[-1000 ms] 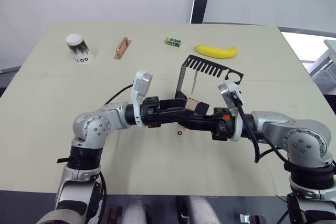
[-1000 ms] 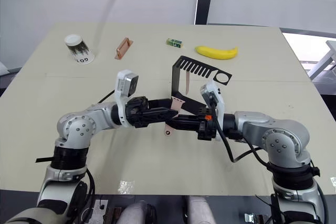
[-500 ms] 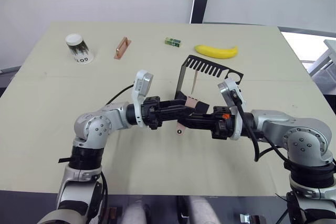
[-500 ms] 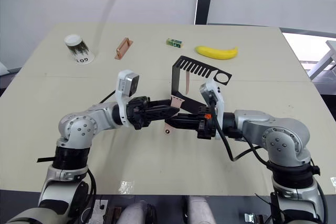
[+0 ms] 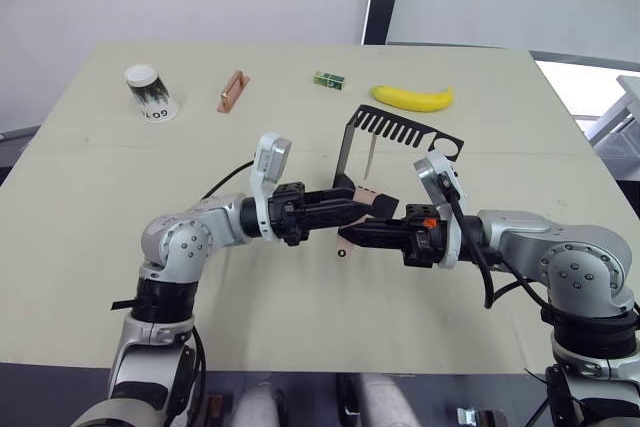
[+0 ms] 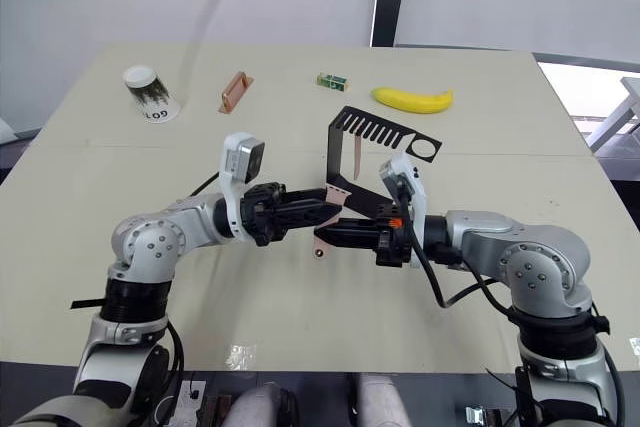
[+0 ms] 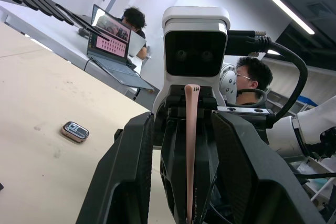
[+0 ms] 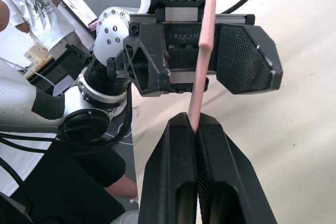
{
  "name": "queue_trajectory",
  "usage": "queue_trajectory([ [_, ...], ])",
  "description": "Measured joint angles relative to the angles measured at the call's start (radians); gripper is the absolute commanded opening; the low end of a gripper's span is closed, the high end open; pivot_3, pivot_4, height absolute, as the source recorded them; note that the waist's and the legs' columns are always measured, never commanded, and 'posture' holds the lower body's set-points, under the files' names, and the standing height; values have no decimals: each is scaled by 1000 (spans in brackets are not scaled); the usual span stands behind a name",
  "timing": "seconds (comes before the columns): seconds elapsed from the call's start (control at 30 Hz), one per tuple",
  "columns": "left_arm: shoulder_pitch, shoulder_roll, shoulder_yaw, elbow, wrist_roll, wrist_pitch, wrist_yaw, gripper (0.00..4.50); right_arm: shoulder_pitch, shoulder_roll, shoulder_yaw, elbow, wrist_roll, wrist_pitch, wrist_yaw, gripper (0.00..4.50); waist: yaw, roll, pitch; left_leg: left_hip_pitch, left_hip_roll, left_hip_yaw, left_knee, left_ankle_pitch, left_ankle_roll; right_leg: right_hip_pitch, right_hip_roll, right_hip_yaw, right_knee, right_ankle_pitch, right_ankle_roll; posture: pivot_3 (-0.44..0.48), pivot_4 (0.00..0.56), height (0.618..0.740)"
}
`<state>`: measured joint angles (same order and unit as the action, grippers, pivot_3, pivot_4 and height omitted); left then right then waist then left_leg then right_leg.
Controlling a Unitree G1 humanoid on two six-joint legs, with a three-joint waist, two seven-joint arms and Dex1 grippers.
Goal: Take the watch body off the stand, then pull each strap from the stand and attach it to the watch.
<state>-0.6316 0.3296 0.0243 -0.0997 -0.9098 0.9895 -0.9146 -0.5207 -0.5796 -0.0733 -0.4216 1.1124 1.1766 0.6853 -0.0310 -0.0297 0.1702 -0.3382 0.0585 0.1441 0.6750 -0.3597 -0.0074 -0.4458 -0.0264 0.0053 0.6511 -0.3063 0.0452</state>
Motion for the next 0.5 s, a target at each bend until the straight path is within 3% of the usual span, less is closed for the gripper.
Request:
queue_trajectory([
  [0.5,3,0,0,0,1,-7,-5,1901,5,-1,-1,20,7,0,0,0,0,0,0,0,0,0,0,0,0,0,0,0,0,0,0,0,150,740],
])
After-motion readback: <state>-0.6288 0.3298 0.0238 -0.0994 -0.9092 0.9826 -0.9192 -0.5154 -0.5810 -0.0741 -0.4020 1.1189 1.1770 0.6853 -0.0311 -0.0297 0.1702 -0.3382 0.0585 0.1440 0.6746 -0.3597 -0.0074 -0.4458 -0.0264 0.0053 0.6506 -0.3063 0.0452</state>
